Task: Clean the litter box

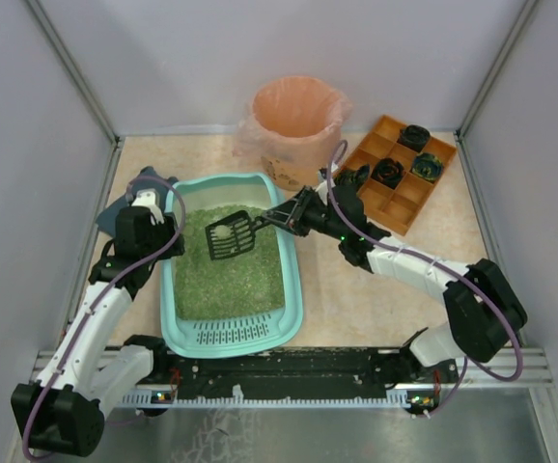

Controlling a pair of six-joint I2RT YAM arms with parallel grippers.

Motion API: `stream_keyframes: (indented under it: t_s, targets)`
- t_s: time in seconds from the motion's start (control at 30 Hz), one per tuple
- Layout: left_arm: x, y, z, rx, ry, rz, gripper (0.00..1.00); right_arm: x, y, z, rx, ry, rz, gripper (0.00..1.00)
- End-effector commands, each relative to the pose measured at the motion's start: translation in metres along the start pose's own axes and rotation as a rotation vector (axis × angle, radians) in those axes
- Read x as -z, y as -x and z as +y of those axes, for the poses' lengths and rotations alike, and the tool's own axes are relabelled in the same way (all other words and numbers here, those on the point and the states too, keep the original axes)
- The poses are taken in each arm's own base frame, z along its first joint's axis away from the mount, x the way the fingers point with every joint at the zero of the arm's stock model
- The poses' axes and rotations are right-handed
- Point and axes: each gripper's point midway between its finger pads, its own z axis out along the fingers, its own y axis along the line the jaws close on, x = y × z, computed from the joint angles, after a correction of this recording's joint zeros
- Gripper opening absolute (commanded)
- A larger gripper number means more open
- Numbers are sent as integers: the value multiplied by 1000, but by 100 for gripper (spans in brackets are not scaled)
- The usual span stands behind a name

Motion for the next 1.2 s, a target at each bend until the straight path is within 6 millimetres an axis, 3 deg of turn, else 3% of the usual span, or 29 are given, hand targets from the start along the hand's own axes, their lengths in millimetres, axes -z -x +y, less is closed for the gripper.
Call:
stream_keyframes:
  t_s: [0.0, 0.07, 0.2, 0.47, 0.57, 0.7, 0.93, 1.07, 1.17]
  targets:
    - [1, 5, -4, 7, -17, -20, 62, 6, 10, 53, 85, 107, -20, 0]
    - [2, 5, -3, 11, -8, -12, 62, 15, 24, 47, 16, 126, -81, 0]
    - [2, 7, -2, 10, -6, -33, 62, 4, 8, 75, 78, 161, 27, 0]
    - [3, 6, -1, 11, -3, -30, 61, 1, 64, 123, 44, 199, -87, 0]
    - [3, 6, -2, 11, -4, -27, 61, -3, 94, 142, 48, 213, -138, 0]
    - [3, 7, -1, 11, -1, -30, 61, 2, 153, 152, 59, 191, -308, 0]
    - [2, 5, -4, 8, -15, -21, 61, 39, 253, 160, 104, 159, -640, 0]
    - [2, 5, -5, 5, -24, -18, 61, 58, 292, 157, 215, 96, -827, 0]
    - [2, 5, -6, 5, -27, -21, 61, 60, 311, 155, 386, 15, -902, 0]
